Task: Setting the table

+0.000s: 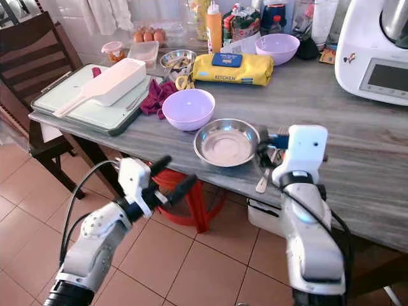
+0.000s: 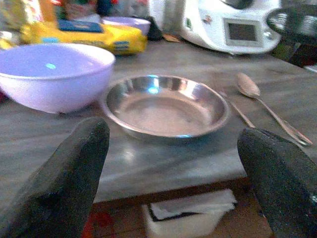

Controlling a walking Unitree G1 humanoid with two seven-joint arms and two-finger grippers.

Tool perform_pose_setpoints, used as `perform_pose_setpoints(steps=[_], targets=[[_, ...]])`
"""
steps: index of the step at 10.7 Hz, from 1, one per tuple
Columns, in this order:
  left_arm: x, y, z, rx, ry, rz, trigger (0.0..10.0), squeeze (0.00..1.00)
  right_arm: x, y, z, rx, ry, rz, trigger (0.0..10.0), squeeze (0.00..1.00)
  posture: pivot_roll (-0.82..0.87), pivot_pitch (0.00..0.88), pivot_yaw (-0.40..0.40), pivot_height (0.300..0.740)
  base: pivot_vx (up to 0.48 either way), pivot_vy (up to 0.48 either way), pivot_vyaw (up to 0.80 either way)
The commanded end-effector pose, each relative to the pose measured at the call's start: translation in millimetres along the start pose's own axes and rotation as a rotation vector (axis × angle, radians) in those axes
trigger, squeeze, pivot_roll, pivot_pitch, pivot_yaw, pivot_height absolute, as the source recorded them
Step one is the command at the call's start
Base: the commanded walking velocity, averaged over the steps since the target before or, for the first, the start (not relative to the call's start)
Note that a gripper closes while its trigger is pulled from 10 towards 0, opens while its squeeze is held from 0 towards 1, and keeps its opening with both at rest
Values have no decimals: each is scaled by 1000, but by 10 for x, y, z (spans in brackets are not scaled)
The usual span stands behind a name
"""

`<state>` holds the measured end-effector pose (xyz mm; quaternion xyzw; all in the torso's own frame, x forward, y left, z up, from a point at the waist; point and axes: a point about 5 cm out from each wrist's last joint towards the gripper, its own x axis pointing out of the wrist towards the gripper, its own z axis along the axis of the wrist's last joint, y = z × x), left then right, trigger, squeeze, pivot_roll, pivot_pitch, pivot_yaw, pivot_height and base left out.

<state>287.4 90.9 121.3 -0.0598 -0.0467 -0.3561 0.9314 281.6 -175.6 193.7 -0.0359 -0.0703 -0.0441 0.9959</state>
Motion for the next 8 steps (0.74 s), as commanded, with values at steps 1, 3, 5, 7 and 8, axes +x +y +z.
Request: perform_pose_setpoints(steps=[1, 3, 5, 7, 8], targets=[[8, 65, 105, 34, -44, 74, 10000, 0, -65, 19, -31, 8, -9, 7, 10000, 0, -170, 61, 90, 740, 0, 0, 0], [16, 190, 121, 75, -49, 270, 10000, 0, -86, 8, -114, 2, 2, 3, 10000, 0, -171, 49, 88, 740, 0, 0, -400], [-72, 289, 54, 106, -10, 427, 10000, 0, -96, -25, -182, 4, 13, -14, 10000, 0, -165, 44, 88, 740, 0, 0, -788], [-141, 324, -3, 169, 32, 501, 10000, 0, -130, -28, -237, 20, 21, -9, 10000, 0, -158, 45, 87, 740, 0, 0, -788], [-166, 328, -35, 183, 53, 523, 10000, 0, -146, -27, -251, 24, 21, -8, 10000, 0, -155, 46, 88, 740, 0, 0, 0]])
